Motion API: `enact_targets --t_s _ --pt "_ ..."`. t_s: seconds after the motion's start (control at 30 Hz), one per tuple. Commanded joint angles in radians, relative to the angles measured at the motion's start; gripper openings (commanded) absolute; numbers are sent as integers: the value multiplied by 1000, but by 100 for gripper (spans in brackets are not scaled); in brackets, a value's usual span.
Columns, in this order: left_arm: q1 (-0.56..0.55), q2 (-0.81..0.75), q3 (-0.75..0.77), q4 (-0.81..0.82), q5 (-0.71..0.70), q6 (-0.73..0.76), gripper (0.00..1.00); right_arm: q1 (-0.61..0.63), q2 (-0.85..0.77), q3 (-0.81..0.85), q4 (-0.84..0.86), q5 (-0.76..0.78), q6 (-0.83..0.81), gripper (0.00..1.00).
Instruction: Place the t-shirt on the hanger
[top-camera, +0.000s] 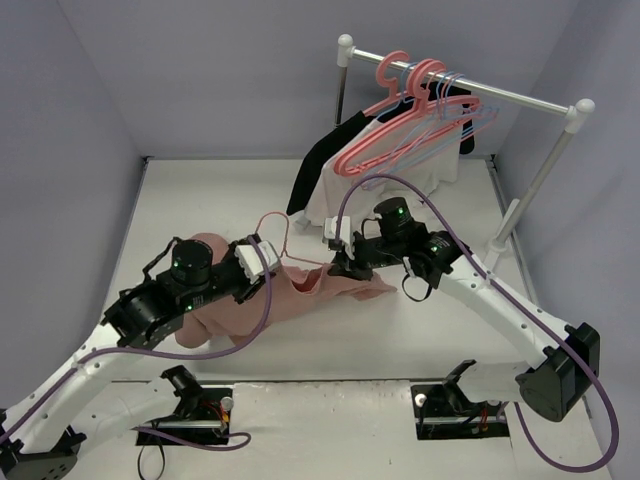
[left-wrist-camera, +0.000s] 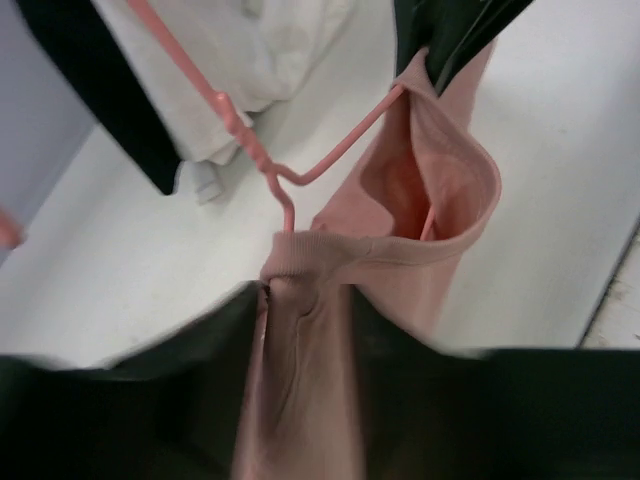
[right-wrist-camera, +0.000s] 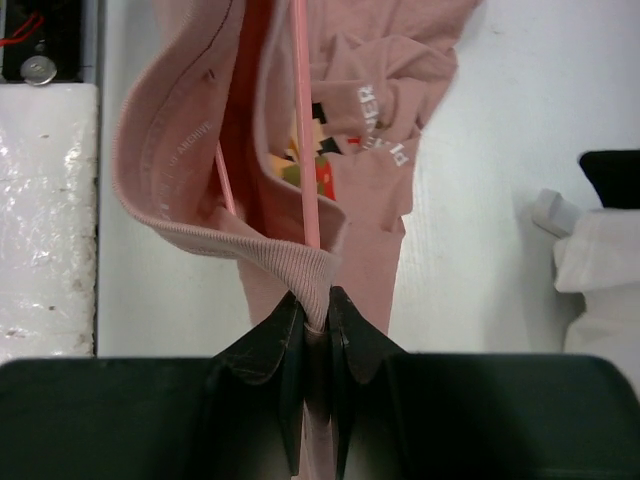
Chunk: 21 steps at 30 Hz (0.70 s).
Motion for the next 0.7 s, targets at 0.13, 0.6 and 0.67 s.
enact_targets --t_s 0.13,0.6,0.67 --pt "-1 -166 18 17 -262 -28 58 -44 -76 127 90 85 61 0" --pt "-1 -67 395 -43 -710 -62 59 -44 22 672 137 183 81 0" --pt "-1 -34 449 -55 -729 -52 59 -46 61 791 145 192 100 0"
